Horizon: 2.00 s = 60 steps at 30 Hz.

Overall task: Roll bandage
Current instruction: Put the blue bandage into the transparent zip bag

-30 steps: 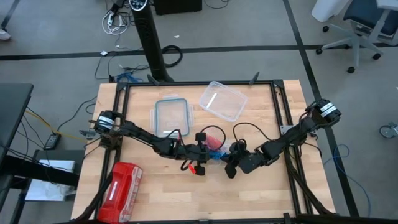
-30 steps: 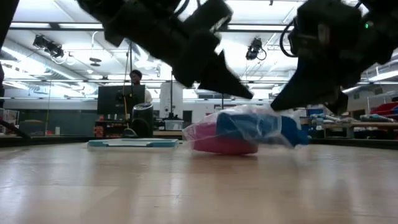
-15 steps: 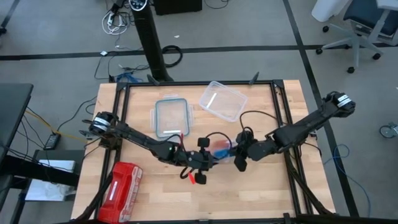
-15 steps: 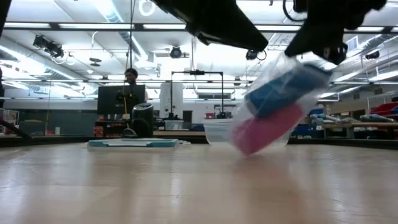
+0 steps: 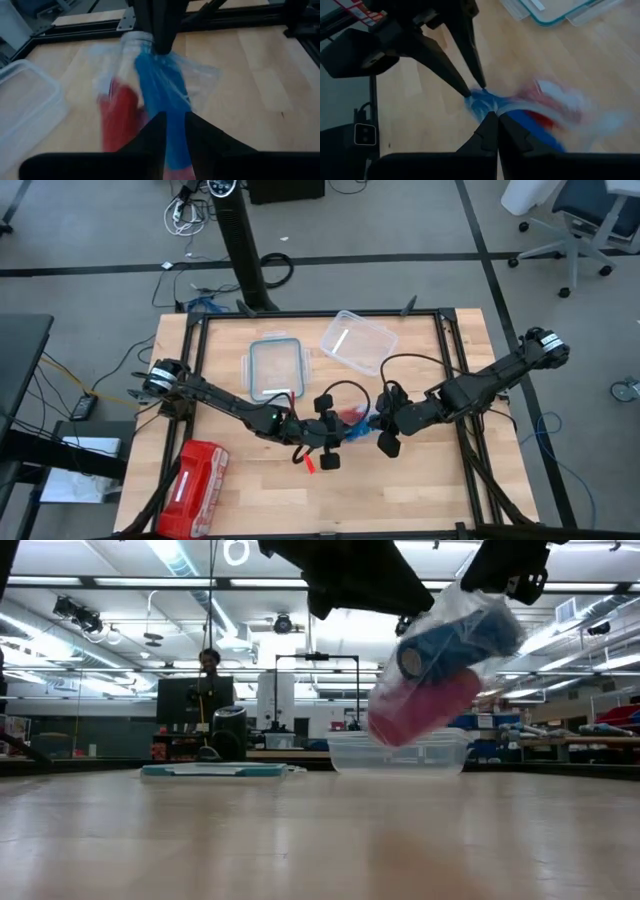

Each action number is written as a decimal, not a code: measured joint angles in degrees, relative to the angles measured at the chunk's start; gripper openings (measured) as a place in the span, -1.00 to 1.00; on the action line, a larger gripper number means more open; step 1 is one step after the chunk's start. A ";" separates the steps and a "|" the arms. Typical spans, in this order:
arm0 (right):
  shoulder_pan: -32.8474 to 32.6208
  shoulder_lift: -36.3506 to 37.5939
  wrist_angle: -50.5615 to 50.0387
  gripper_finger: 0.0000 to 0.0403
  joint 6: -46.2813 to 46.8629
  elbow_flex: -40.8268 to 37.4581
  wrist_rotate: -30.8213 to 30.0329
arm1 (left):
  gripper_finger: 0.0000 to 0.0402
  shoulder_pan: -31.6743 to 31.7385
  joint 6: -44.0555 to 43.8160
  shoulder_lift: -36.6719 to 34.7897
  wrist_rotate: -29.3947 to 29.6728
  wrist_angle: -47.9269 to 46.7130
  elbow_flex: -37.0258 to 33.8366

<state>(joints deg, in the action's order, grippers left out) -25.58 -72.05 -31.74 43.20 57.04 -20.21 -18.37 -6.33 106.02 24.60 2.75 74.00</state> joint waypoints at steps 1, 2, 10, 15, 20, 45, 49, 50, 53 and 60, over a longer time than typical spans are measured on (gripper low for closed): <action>0.06 0.00 -0.03 -1.00 -0.12 0.06 0.00 | -0.59 0.00 -0.35 0.00 0.02 0.13 0.00; 0.11 0.00 -0.23 -1.00 -0.17 0.07 0.00 | -0.56 0.00 -0.78 0.00 0.02 0.19 0.00; 0.15 0.00 0.56 -1.00 0.05 0.06 0.50 | -0.21 0.46 -3.69 0.00 0.02 0.36 0.00; 0.15 0.00 1.28 -1.00 -0.03 0.06 1.22 | -0.14 1.10 -4.44 0.00 0.02 0.87 0.00; 0.27 0.00 3.28 -1.00 -1.35 0.06 1.42 | -0.14 1.27 -3.47 0.00 0.02 3.50 0.00; 0.21 0.08 9.62 -0.93 -8.87 -0.01 4.04 | -0.99 1.53 4.75 0.05 3.81 9.06 0.00; -0.70 0.22 5.05 -0.79 -8.98 3.12 4.15 | -1.00 1.53 4.59 0.07 3.48 9.78 0.00; -1.19 0.22 3.09 -0.76 -8.97 4.31 3.85 | -1.00 1.53 4.41 0.07 3.45 10.04 0.02; -3.07 0.38 -2.82 -0.70 -8.74 7.80 1.64 | -1.00 1.72 4.14 0.13 3.57 9.53 -0.02; -10.15 -0.04 -9.19 -0.72 -10.70 11.38 -5.64 | -1.00 1.88 1.62 0.17 1.60 9.01 -0.04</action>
<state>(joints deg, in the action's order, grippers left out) -35.73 -72.09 -40.93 32.50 68.42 -25.85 -16.49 -4.70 106.19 26.20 11.76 73.95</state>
